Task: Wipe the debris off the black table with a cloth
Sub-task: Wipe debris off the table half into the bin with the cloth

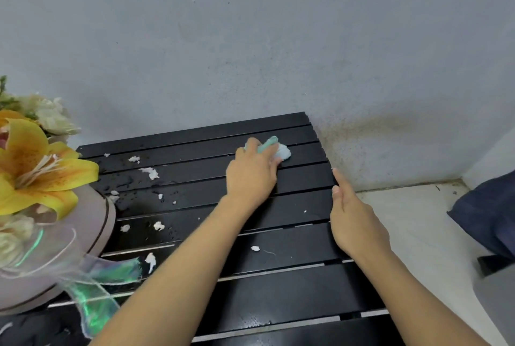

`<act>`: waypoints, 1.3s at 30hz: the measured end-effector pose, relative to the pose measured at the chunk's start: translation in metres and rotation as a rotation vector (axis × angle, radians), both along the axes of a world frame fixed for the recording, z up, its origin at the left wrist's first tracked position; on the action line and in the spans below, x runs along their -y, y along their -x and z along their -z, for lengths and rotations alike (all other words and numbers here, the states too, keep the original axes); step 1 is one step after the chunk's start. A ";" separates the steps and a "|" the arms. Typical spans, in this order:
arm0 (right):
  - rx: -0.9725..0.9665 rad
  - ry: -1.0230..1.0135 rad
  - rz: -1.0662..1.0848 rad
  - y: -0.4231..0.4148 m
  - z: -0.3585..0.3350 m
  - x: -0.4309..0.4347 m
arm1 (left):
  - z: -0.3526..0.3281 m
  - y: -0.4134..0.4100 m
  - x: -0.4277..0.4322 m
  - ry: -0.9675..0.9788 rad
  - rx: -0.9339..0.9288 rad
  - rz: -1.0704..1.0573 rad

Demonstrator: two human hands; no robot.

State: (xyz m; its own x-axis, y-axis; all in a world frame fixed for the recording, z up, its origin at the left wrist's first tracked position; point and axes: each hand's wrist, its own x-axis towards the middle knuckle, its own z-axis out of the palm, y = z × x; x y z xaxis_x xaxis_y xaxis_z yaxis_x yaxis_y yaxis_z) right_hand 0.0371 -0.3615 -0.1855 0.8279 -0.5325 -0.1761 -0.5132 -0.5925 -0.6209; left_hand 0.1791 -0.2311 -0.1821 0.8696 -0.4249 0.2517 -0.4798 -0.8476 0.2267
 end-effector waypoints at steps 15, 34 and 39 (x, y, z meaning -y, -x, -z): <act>0.036 -0.038 0.027 0.000 0.000 0.002 | -0.002 0.052 0.047 0.030 -0.034 0.185; 0.045 -0.004 0.029 -0.001 -0.001 0.000 | -0.013 0.047 0.030 0.117 -0.140 0.208; 0.064 -0.074 0.029 0.002 -0.002 0.002 | 0.007 0.032 -0.029 -0.031 0.085 -0.098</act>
State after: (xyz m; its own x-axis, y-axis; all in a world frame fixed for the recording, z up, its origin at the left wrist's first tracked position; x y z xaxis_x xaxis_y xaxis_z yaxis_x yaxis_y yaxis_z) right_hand 0.0346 -0.3631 -0.1831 0.8233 -0.5437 -0.1628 -0.4870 -0.5296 -0.6945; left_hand 0.1476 -0.2021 -0.1894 0.8831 -0.3481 0.3146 -0.4112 -0.8972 0.1615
